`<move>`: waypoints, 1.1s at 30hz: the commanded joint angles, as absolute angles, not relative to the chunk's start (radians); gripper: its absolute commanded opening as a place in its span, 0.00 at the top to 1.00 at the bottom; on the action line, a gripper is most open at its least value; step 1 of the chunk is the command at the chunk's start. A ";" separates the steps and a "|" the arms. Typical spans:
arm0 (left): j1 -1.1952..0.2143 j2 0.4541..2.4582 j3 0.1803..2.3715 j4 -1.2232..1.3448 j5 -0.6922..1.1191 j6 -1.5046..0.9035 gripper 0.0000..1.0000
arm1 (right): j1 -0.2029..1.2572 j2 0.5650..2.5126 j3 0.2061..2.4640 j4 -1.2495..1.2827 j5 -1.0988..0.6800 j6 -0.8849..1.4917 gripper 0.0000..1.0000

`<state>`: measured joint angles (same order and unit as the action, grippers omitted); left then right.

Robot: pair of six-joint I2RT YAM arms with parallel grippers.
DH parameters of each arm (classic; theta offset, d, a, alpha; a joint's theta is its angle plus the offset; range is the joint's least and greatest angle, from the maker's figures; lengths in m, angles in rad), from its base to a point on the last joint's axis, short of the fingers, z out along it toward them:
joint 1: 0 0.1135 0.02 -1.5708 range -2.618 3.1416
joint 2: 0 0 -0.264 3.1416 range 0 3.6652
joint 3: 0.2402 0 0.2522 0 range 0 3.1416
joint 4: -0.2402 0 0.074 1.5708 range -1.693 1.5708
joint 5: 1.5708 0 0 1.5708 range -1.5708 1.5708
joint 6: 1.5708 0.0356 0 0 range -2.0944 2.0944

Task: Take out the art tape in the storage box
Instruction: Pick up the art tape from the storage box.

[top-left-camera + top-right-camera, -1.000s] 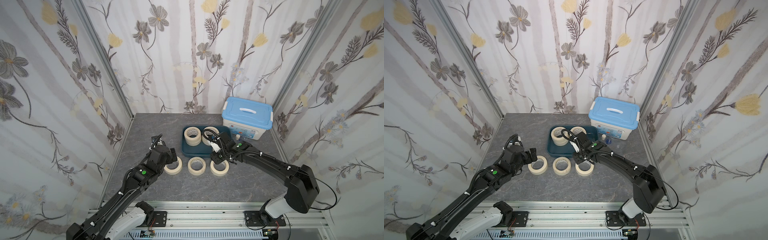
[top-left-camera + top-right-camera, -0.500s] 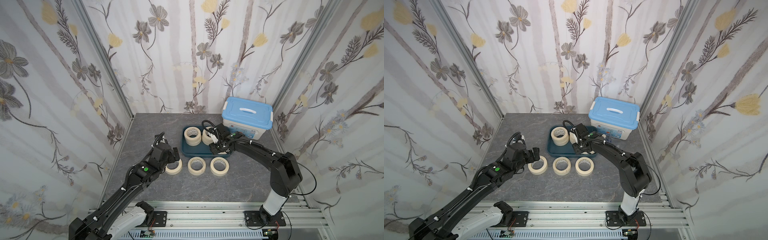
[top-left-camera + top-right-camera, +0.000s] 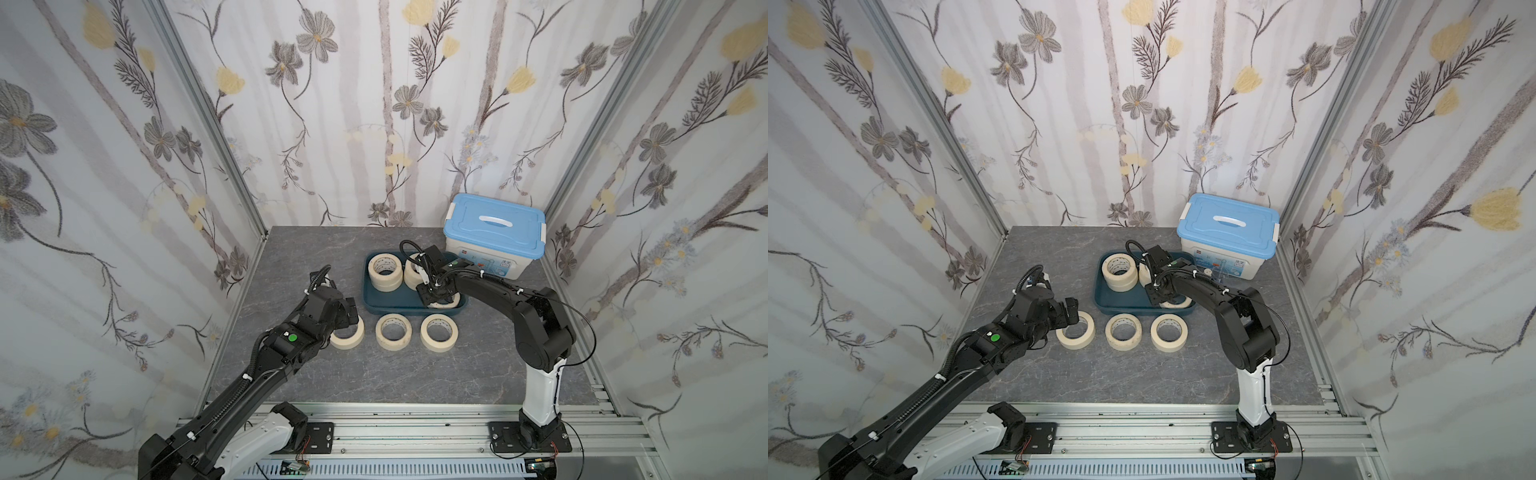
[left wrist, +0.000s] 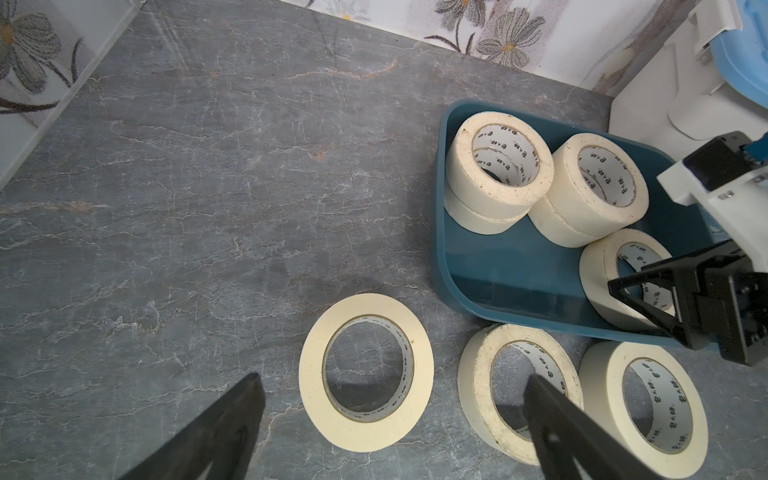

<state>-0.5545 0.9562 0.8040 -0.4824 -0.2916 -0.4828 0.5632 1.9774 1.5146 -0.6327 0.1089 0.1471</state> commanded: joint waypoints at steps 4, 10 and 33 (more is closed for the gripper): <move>-0.554 0.953 0.807 -0.492 -0.296 -0.498 0.00 | 0.557 2.020 1.528 -0.637 0.129 0.178 0.48; -0.553 0.953 0.805 -0.495 -0.297 -0.498 0.00 | 0.549 2.048 1.528 -0.637 0.131 0.182 0.51; -0.554 0.957 0.811 -0.497 -0.308 -0.494 0.00 | 0.544 2.014 1.516 -0.637 0.149 0.166 0.75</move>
<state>-0.5537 0.9562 0.8040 -0.4904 -0.2932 -0.4835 0.5442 2.0312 1.5181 -0.6270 0.1284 0.1719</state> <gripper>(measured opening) 0.997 0.257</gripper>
